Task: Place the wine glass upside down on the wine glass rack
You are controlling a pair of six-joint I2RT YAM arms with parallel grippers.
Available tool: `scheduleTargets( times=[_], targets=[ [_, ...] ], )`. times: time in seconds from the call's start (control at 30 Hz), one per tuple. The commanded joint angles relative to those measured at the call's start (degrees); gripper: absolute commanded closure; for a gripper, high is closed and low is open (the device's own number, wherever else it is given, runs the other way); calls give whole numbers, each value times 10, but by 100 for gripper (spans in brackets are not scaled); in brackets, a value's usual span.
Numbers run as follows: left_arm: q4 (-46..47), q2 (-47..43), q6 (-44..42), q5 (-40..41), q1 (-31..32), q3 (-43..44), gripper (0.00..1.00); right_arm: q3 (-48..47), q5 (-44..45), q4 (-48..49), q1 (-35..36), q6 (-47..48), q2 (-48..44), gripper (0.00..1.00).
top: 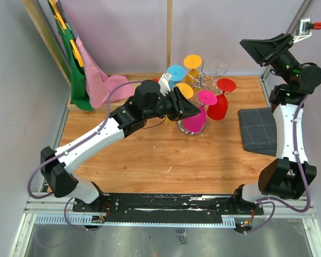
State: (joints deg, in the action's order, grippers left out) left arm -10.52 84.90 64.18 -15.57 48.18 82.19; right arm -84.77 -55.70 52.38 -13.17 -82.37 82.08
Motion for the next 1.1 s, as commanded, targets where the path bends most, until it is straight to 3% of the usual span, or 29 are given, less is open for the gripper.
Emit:
scheduleTargets(
  times=[0.0, 0.3, 0.43, 0.5, 0.77, 0.93, 1.07],
  targets=[
    [-18, -45, -81, 14, 2, 18, 60, 6, 7, -7, -8, 26, -12, 33],
    [-63, -110, -198, 96, -2, 29, 39, 22, 6, -62, -8, 76, -28, 14],
    [-77, -128, -215, 117, -11, 25, 15, 37, 8, -110, -8, 116, -43, 3],
    [-90, -132, -227, 126, -15, 28, 10, 41, 9, -129, -9, 132, -50, 0],
    [-142, -149, -278, 164, -30, 40, 1, 42, 32, -310, -8, 265, -91, 1],
    [-158, -157, -301, 174, -46, 35, 1, 59, 121, -499, -5, 392, -147, 1],
    [-169, -153, -314, 167, -60, 31, 1, 93, 178, -574, -4, 442, -190, 1]
  ],
)
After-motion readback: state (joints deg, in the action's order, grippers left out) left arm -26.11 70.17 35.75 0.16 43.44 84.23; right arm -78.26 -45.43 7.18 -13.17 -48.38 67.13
